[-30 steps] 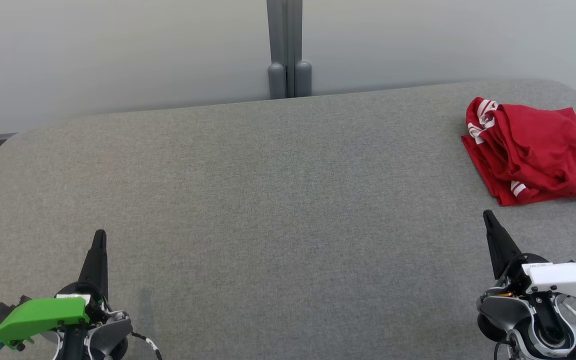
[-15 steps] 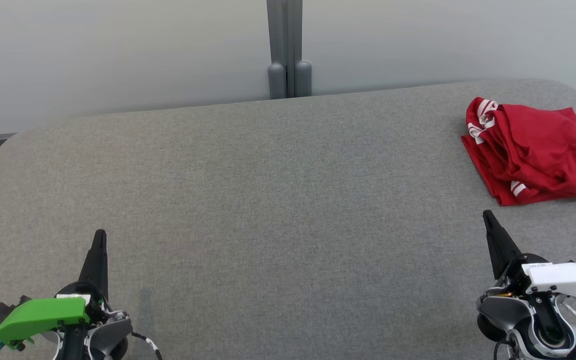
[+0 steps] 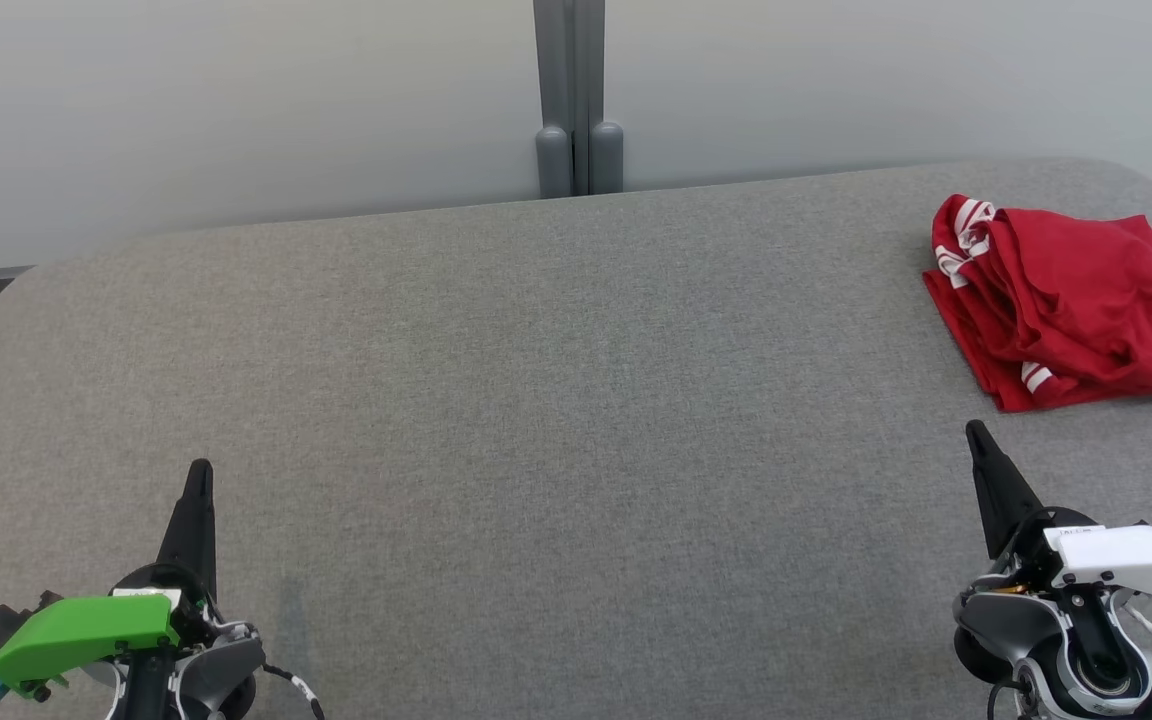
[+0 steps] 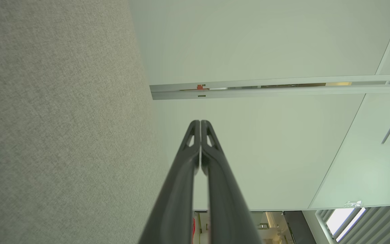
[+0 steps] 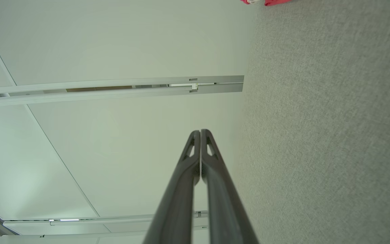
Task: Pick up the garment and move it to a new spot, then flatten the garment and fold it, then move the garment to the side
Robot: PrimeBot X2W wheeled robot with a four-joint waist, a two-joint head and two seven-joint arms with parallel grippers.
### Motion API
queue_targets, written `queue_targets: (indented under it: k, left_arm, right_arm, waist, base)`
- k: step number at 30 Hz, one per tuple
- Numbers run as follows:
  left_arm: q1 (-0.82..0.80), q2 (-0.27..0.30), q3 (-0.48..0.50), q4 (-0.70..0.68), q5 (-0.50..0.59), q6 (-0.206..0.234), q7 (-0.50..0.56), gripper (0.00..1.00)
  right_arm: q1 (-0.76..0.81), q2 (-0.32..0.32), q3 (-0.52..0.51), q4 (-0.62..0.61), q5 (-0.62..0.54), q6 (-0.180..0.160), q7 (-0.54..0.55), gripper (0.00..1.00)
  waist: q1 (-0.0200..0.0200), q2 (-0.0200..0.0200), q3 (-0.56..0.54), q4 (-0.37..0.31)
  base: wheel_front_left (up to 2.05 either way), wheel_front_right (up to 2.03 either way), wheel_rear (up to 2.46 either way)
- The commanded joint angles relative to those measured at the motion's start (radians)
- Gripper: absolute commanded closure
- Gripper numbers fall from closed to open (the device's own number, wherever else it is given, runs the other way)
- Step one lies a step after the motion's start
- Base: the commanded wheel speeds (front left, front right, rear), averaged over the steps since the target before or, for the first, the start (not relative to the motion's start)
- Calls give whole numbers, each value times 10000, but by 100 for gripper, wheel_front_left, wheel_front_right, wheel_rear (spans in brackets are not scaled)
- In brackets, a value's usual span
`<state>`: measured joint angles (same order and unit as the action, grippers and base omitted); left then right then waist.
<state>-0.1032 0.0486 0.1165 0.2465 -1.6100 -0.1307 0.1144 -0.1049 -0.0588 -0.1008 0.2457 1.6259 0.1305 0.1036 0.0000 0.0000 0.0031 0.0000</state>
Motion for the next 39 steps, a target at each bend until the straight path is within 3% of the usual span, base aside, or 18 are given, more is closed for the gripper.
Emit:
queue_targets:
  k: [1,39]
  left_arm:
    - [-111,12,23,-22,-36,-34,42,100]
    - [-110,13,13,-24,-45,-34,34,100]
  right_arm:
    - [-72,-2,-22,16,-58,4,16,100]
    - [-78,32,-78,18,-105,4,80,100]
  waist:
    - [0,0,0,0]
    - [0,0,0,0]
  base:
    - [0,0,0]
    - [0,0,0]
